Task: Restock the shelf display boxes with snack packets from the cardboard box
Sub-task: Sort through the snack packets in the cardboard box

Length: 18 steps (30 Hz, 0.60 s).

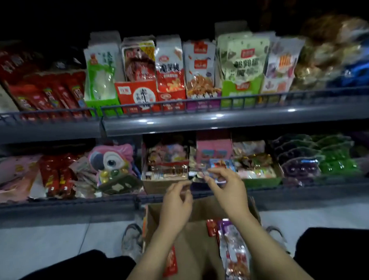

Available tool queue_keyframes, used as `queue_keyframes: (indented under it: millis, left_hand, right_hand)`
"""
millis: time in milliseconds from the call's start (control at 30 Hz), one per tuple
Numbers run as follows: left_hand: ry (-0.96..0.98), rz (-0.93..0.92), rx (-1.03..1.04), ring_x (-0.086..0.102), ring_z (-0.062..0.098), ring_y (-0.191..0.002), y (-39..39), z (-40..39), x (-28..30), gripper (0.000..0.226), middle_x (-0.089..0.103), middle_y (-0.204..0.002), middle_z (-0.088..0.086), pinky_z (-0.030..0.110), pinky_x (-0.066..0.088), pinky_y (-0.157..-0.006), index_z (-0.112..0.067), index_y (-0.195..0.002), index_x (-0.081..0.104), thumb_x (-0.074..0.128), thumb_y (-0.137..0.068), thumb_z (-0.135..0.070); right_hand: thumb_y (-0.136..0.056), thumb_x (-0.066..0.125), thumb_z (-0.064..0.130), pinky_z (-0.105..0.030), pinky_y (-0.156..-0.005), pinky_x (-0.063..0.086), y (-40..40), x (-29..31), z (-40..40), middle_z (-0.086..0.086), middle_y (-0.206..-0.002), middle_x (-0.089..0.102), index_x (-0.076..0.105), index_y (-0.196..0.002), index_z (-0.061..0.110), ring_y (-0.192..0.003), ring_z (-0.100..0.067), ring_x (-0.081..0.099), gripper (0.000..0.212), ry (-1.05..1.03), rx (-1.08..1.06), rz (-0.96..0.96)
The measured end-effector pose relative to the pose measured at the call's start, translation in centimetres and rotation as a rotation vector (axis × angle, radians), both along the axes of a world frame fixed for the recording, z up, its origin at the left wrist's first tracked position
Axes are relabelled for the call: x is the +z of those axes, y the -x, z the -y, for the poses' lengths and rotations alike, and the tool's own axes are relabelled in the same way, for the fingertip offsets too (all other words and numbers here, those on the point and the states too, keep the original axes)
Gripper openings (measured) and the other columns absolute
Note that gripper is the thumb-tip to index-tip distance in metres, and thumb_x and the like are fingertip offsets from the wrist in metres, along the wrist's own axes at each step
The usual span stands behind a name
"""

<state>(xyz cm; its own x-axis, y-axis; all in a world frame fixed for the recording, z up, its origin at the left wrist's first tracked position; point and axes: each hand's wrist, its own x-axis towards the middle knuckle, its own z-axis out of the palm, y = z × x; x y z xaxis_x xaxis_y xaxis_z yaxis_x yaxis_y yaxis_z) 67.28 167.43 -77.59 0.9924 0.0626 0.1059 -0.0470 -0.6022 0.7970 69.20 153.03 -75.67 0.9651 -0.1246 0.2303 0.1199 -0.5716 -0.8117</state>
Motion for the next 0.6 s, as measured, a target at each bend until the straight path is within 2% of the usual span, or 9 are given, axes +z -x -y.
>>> queue_keyframes:
  millis: [100,200,267,300,400,433,533,600]
  left_hand:
    - [0.044,-0.126,-0.011,0.054,0.000,-0.079,-0.1,2.0,-4.9,0.024,0.062,-0.104,0.004,0.004,0.037,-0.072,-0.014,-0.106,0.066,0.053,-0.089,-0.004]
    - [0.061,-0.309,-0.036,0.060,0.010,-0.093,-0.2,3.8,-9.8,0.024,0.065,-0.105,0.000,0.019,0.044,-0.086,-0.017,-0.104,0.067,0.053,-0.088,-0.005]
    - [0.096,-0.387,-0.040,0.062,0.017,-0.096,-0.1,5.0,-12.7,0.022,0.066,-0.100,-0.001,0.025,0.047,-0.086,-0.016,-0.101,0.067,0.054,-0.088,-0.005]
    - [0.113,-0.415,-0.039,0.062,0.017,-0.093,-0.1,5.5,-14.0,0.021,0.065,-0.096,-0.002,0.022,0.046,-0.082,-0.015,-0.098,0.067,0.054,-0.088,-0.004]
    - [0.088,-0.514,-0.079,0.056,0.008,-0.084,-0.1,7.1,-17.3,0.018,0.059,-0.086,-0.009,0.003,0.035,-0.065,-0.016,-0.093,0.066,0.051,-0.090,-0.006]
    - [0.081,-0.542,-0.096,0.054,0.007,-0.082,-0.1,7.5,-18.3,0.018,0.058,-0.085,-0.010,0.001,0.033,-0.062,-0.017,-0.091,0.065,0.050,-0.091,-0.007]
    - [0.116,-0.650,-0.096,0.055,0.008,-0.082,-0.1,8.3,-21.7,0.019,0.061,-0.086,-0.007,0.003,0.034,-0.061,-0.021,-0.084,0.059,0.049,-0.092,-0.007]
    - [0.151,-0.718,-0.066,0.058,0.012,-0.088,0.1,8.8,-23.8,0.019,0.063,-0.092,-0.004,0.012,0.041,-0.069,-0.022,-0.089,0.059,0.050,-0.091,-0.005]
  right_hand:
    - [-0.082,0.070,0.020,-0.026,-0.075,0.051,1.6,-5.4,1.9,0.005,-0.082,0.058,0.069,-0.096,0.020,-0.076,-0.009,0.058,0.014,-0.043,-0.060,-0.142]
    - [-0.082,0.070,0.019,-0.026,-0.076,0.050,2.9,-10.6,3.6,0.000,-0.087,0.063,0.068,-0.096,0.021,-0.078,-0.012,0.062,0.015,-0.080,-0.119,-0.307]
    - [-0.082,0.069,0.018,-0.020,-0.074,0.044,3.5,-13.7,4.6,-0.002,-0.095,0.067,0.069,-0.099,0.018,-0.084,-0.015,0.063,0.017,-0.096,-0.160,-0.426]
    - [-0.083,0.068,0.020,-0.021,-0.074,0.042,3.7,-15.1,5.0,-0.002,-0.098,0.068,0.069,-0.101,0.018,-0.088,-0.016,0.063,0.018,-0.096,-0.175,-0.488]
    - [-0.083,0.069,0.028,-0.023,-0.077,0.043,4.4,-19.2,5.8,-0.003,-0.104,0.068,0.068,-0.105,0.016,-0.095,-0.018,0.063,0.025,-0.137,-0.219,-0.624]
    - [-0.083,0.069,0.028,-0.023,-0.077,0.043,4.6,-20.3,6.0,-0.005,-0.105,0.069,0.068,-0.105,0.014,-0.096,-0.019,0.063,0.026,-0.139,-0.231,-0.661]
    - [-0.086,0.065,0.023,-0.019,-0.068,0.044,5.0,-23.0,6.4,-0.012,-0.104,0.069,0.066,-0.108,0.008,-0.091,-0.022,0.064,0.027,-0.138,-0.245,-0.758]
    - [-0.087,0.064,0.019,-0.018,-0.073,0.040,5.0,-24.6,6.7,-0.011,-0.110,0.067,0.064,-0.114,0.004,-0.101,-0.024,0.063,0.031,-0.122,-0.230,-0.806]
